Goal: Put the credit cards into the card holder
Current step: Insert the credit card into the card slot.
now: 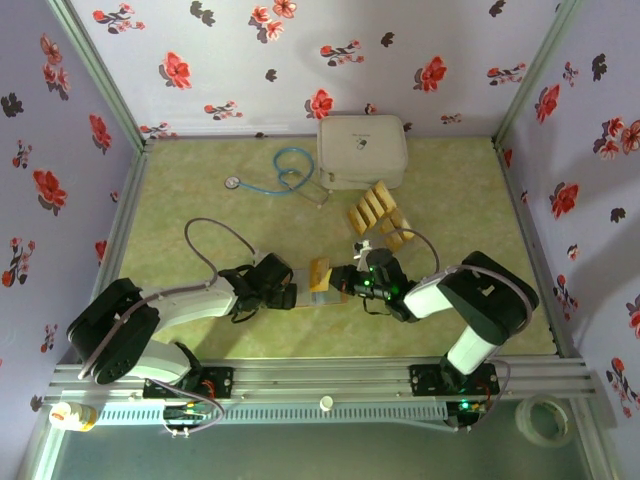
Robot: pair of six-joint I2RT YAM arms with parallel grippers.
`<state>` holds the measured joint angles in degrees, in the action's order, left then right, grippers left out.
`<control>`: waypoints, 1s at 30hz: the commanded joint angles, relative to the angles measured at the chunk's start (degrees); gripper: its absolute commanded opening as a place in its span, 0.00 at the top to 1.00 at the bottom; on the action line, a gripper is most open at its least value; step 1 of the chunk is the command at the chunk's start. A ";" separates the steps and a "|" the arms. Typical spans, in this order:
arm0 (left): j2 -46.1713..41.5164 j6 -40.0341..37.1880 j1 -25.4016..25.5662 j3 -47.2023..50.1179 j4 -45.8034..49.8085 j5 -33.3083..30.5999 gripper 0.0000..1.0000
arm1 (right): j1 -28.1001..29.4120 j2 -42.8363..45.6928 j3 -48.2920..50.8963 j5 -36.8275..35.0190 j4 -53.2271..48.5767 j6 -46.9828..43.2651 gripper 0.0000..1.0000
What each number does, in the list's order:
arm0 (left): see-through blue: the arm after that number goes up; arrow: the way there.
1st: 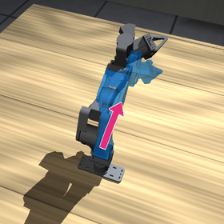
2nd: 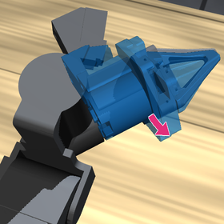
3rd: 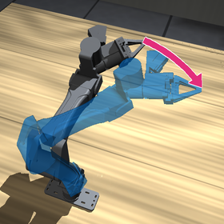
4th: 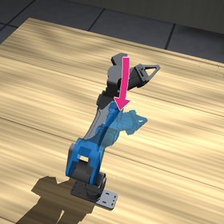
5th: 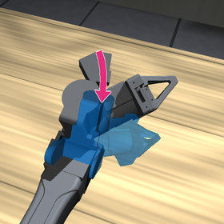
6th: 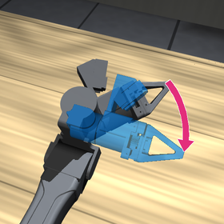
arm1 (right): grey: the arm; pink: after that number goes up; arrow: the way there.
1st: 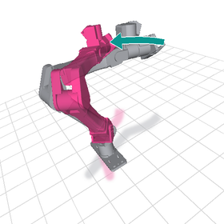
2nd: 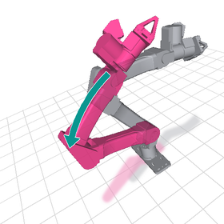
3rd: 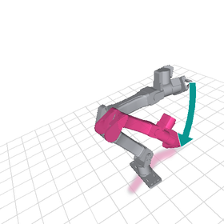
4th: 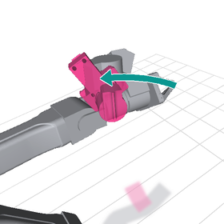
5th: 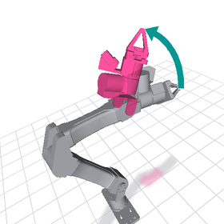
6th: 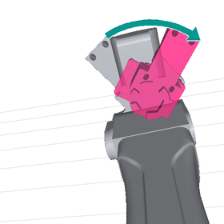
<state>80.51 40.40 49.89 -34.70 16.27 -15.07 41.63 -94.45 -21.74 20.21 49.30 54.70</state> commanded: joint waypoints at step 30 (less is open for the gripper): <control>-0.09 1.06 0.30 1.45 1.76 -1.52 0.00 | 1.96 -5.30 5.11 3.00 10.59 2.87 1.00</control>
<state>80.51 40.40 49.89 -34.70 16.27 -15.07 42.85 -99.35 -17.52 22.81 60.12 57.52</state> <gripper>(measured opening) 0.997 0.040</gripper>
